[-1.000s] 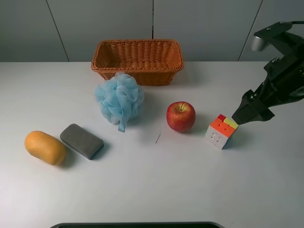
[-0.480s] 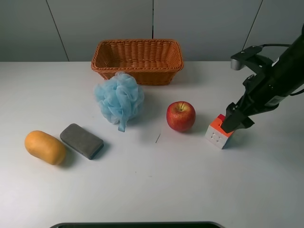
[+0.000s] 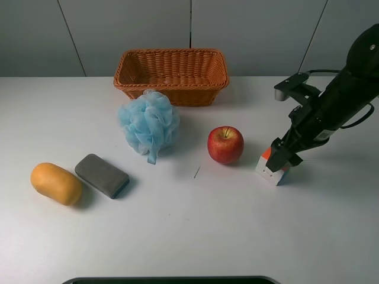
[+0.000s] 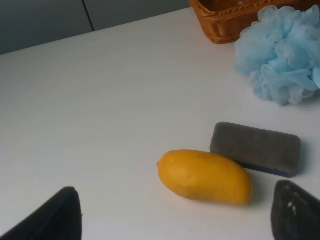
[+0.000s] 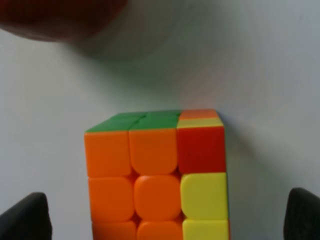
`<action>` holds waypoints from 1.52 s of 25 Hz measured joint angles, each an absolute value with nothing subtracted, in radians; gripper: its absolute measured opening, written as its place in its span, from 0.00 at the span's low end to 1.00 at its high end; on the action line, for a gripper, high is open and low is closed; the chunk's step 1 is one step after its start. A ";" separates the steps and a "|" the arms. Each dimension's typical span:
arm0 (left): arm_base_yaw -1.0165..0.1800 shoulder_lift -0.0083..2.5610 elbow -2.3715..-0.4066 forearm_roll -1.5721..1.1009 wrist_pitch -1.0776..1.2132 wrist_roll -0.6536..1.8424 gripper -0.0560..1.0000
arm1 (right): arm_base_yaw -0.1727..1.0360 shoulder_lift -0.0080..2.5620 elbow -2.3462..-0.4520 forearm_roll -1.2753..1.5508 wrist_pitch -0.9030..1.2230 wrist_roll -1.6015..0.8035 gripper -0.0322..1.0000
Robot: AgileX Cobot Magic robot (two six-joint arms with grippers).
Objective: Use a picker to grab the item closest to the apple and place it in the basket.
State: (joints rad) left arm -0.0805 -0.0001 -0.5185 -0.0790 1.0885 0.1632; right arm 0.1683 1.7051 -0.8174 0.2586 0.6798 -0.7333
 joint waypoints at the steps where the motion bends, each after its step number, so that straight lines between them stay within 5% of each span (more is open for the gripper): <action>1: -0.081 0.000 -0.518 -0.079 1.089 0.163 0.74 | 0.168 1.718 -0.817 0.264 0.674 -0.736 0.71; 16: -0.081 0.000 -0.518 -0.079 1.089 0.163 0.74 | 0.168 1.860 -0.828 0.334 0.610 -0.793 0.71; 18: -0.081 0.000 -0.518 -0.079 1.089 0.163 0.74 | 0.168 1.860 -0.828 0.334 0.609 -0.793 0.67; 21: -0.081 0.000 -0.518 -0.079 1.089 0.163 0.74 | 0.168 1.860 -0.828 0.336 0.606 -0.794 0.46; 29: -0.081 0.000 -0.518 -0.079 1.089 0.163 0.74 | 0.168 1.862 -0.832 0.338 0.604 -0.795 0.46; 38: -0.081 0.000 -0.518 -0.079 1.089 0.163 0.74 | 0.168 1.831 -1.071 0.218 0.956 -0.577 0.46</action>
State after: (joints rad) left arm -0.0805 -0.0001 -0.5185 -0.0790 1.0885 0.1632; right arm 0.1683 1.8308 -1.0714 0.2184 0.9561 -0.5768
